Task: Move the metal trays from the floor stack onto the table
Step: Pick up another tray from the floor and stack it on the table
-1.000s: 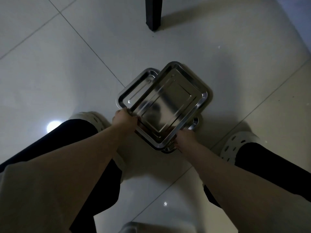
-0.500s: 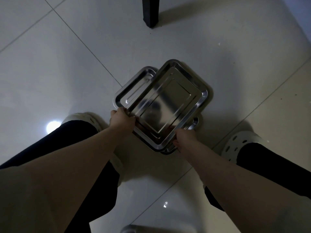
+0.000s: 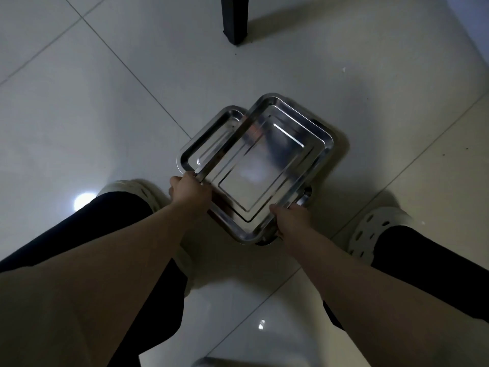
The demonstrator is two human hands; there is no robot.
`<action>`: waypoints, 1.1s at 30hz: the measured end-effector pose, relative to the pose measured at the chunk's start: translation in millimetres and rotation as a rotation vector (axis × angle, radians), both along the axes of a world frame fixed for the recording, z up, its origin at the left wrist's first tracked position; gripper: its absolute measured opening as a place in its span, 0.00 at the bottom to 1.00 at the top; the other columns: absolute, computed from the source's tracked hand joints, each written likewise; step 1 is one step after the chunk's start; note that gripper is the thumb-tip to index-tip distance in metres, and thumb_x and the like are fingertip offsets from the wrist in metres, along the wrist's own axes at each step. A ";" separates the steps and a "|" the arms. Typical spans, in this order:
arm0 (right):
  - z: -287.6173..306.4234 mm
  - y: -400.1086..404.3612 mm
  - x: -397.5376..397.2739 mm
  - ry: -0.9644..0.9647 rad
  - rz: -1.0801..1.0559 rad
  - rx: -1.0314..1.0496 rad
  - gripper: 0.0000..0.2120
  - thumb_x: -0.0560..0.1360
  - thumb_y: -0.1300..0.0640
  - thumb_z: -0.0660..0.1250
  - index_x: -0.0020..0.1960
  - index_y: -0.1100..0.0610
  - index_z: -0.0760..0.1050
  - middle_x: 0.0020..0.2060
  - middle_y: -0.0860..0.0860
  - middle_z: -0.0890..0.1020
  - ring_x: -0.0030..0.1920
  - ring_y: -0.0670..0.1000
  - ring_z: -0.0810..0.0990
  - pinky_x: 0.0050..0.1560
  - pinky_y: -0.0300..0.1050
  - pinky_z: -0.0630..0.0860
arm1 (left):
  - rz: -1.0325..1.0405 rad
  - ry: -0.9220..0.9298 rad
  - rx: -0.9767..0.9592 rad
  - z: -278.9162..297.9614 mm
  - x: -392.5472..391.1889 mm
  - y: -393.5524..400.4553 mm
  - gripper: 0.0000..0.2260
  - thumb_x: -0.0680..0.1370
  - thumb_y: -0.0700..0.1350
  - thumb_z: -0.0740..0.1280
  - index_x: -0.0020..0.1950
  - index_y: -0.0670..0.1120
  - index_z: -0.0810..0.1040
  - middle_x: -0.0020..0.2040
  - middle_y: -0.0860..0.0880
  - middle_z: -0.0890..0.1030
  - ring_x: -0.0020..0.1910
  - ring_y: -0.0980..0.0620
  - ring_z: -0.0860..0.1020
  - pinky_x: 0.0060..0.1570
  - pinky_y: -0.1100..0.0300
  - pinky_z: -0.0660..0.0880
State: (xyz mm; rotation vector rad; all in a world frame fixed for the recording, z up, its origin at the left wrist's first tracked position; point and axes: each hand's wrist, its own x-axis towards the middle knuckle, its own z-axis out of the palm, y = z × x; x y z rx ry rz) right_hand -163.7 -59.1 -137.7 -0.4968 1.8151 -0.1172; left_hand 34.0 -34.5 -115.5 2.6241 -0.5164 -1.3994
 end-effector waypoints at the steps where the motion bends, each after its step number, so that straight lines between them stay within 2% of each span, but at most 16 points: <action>1: 1.6 0.0 -0.7 -0.015 -0.004 0.009 0.07 0.75 0.58 0.69 0.52 0.58 0.77 0.47 0.56 0.81 0.47 0.56 0.80 0.54 0.52 0.79 | 0.005 -0.006 -0.001 2.2 -0.5 -0.9 0.22 0.79 0.43 0.62 0.73 0.44 0.65 0.67 0.41 0.64 0.61 0.39 0.73 0.61 0.45 0.75; 4: 10.4 1.0 -2.3 -0.082 -0.051 0.027 0.09 0.77 0.57 0.68 0.56 0.58 0.78 0.49 0.56 0.81 0.43 0.53 0.78 0.44 0.48 0.75 | 0.027 -0.021 -0.029 12.3 -1.9 -5.4 0.23 0.78 0.43 0.63 0.72 0.45 0.64 0.66 0.41 0.65 0.59 0.39 0.74 0.60 0.45 0.76; 6: 18.8 1.3 -5.7 -0.099 -0.085 0.013 0.03 0.76 0.59 0.68 0.50 0.56 0.79 0.46 0.58 0.81 0.41 0.55 0.78 0.42 0.46 0.74 | 0.048 -0.020 -0.060 23.9 -2.4 -9.1 0.24 0.78 0.45 0.63 0.73 0.45 0.63 0.66 0.41 0.67 0.57 0.40 0.75 0.58 0.48 0.77; 8: 31.1 1.4 -11.8 -0.104 -0.074 -0.004 0.03 0.76 0.61 0.68 0.43 0.56 0.77 0.41 0.60 0.79 0.38 0.55 0.76 0.42 0.48 0.72 | 0.070 0.008 -0.098 37.4 -4.1 -12.7 0.22 0.79 0.47 0.63 0.72 0.42 0.67 0.60 0.42 0.74 0.50 0.45 0.78 0.48 0.56 0.77; 10: 48.4 1.3 -19.8 -0.110 -0.046 -0.030 0.04 0.77 0.61 0.67 0.44 0.59 0.75 0.38 0.60 0.77 0.35 0.54 0.74 0.41 0.48 0.71 | 0.090 0.054 -0.134 54.3 -7.8 -16.1 0.16 0.80 0.47 0.63 0.65 0.41 0.73 0.49 0.45 0.77 0.41 0.49 0.77 0.40 0.59 0.72; 12: 68.8 0.0 -26.8 -0.106 -0.044 -0.069 0.03 0.78 0.61 0.66 0.48 0.61 0.76 0.36 0.57 0.78 0.32 0.53 0.74 0.36 0.45 0.72 | 0.132 0.092 -0.168 76.1 -12.3 -17.2 0.08 0.80 0.46 0.63 0.56 0.45 0.75 0.40 0.47 0.77 0.36 0.50 0.75 0.37 0.62 0.72; 14: 93.7 -2.0 -33.4 -0.108 -0.067 -0.109 0.05 0.79 0.62 0.64 0.53 0.63 0.75 0.34 0.54 0.77 0.31 0.51 0.75 0.31 0.40 0.73 | 0.155 0.114 -0.196 98.8 -16.2 -15.7 0.06 0.79 0.46 0.64 0.50 0.44 0.77 0.41 0.45 0.80 0.35 0.50 0.76 0.40 0.60 0.74; 16: 121.3 -3.3 -36.9 -0.126 -0.101 -0.150 0.04 0.80 0.63 0.62 0.52 0.63 0.75 0.32 0.54 0.75 0.29 0.50 0.72 0.22 0.35 0.70 | 0.186 0.141 -0.206 122.7 -20.7 -14.6 0.08 0.79 0.45 0.65 0.44 0.42 0.79 0.41 0.42 0.83 0.34 0.48 0.78 0.42 0.58 0.77; 18: 149.3 -3.5 -38.6 -0.146 -0.133 -0.185 0.04 0.80 0.63 0.61 0.51 0.60 0.74 0.32 0.54 0.75 0.30 0.50 0.73 0.21 0.34 0.69 | 0.209 0.164 -0.240 148.4 -25.0 -12.0 0.10 0.78 0.43 0.65 0.39 0.42 0.80 0.28 0.46 0.82 0.24 0.52 0.78 0.29 0.65 0.76; 20: 174.3 -1.9 -40.7 -0.151 -0.142 -0.227 0.04 0.80 0.62 0.62 0.52 0.59 0.76 0.35 0.54 0.79 0.32 0.51 0.77 0.26 0.37 0.73 | 0.223 0.170 -0.264 177.8 -30.3 -7.7 0.13 0.78 0.42 0.66 0.33 0.43 0.77 0.16 0.51 0.75 0.14 0.58 0.73 0.17 0.70 0.69; 21: 187.2 -0.6 -42.0 -0.152 -0.138 -0.250 0.05 0.79 0.62 0.63 0.53 0.59 0.76 0.37 0.55 0.81 0.34 0.52 0.79 0.29 0.39 0.77 | 0.232 0.170 -0.277 191.6 -32.3 -4.9 0.13 0.77 0.42 0.66 0.32 0.43 0.76 0.16 0.51 0.75 0.15 0.58 0.73 0.17 0.70 0.68; 23: 210.6 0.9 -46.4 -0.157 -0.136 -0.282 0.11 0.78 0.59 0.66 0.59 0.60 0.76 0.48 0.58 0.84 0.44 0.56 0.84 0.46 0.50 0.83 | 0.267 0.180 -0.301 219.8 -38.5 -0.5 0.10 0.76 0.44 0.67 0.37 0.41 0.79 0.24 0.48 0.78 0.24 0.51 0.77 0.26 0.66 0.73; 25: 236.5 3.8 -54.3 -0.168 -0.093 -0.322 0.13 0.77 0.57 0.67 0.61 0.56 0.77 0.53 0.58 0.84 0.51 0.59 0.84 0.56 0.60 0.79 | 0.284 0.192 -0.321 250.5 -46.1 8.1 0.09 0.76 0.46 0.67 0.43 0.40 0.80 0.33 0.45 0.78 0.31 0.47 0.77 0.33 0.61 0.74; 28: 284.5 13.5 -64.9 -0.179 0.014 -0.386 0.09 0.77 0.54 0.65 0.56 0.52 0.79 0.50 0.56 0.85 0.51 0.60 0.84 0.57 0.58 0.79 | 0.323 0.231 -0.355 289.6 -58.2 27.3 0.10 0.76 0.48 0.69 0.43 0.41 0.79 0.39 0.42 0.79 0.37 0.43 0.78 0.35 0.57 0.76; 30: 319.5 24.6 -70.8 -0.180 0.053 -0.432 0.07 0.79 0.54 0.64 0.55 0.52 0.78 0.49 0.52 0.85 0.50 0.55 0.83 0.58 0.53 0.78 | 0.396 0.265 -0.382 312.8 -65.1 41.8 0.12 0.76 0.50 0.69 0.43 0.41 0.79 0.41 0.41 0.81 0.39 0.42 0.79 0.38 0.55 0.77; 33: 364.2 42.8 -77.4 -0.203 0.118 -0.520 0.06 0.80 0.54 0.62 0.52 0.52 0.78 0.47 0.50 0.85 0.50 0.53 0.83 0.57 0.52 0.79 | 0.465 0.239 -0.440 349.0 -76.6 62.0 0.15 0.76 0.54 0.67 0.46 0.41 0.79 0.44 0.40 0.82 0.45 0.40 0.81 0.49 0.49 0.79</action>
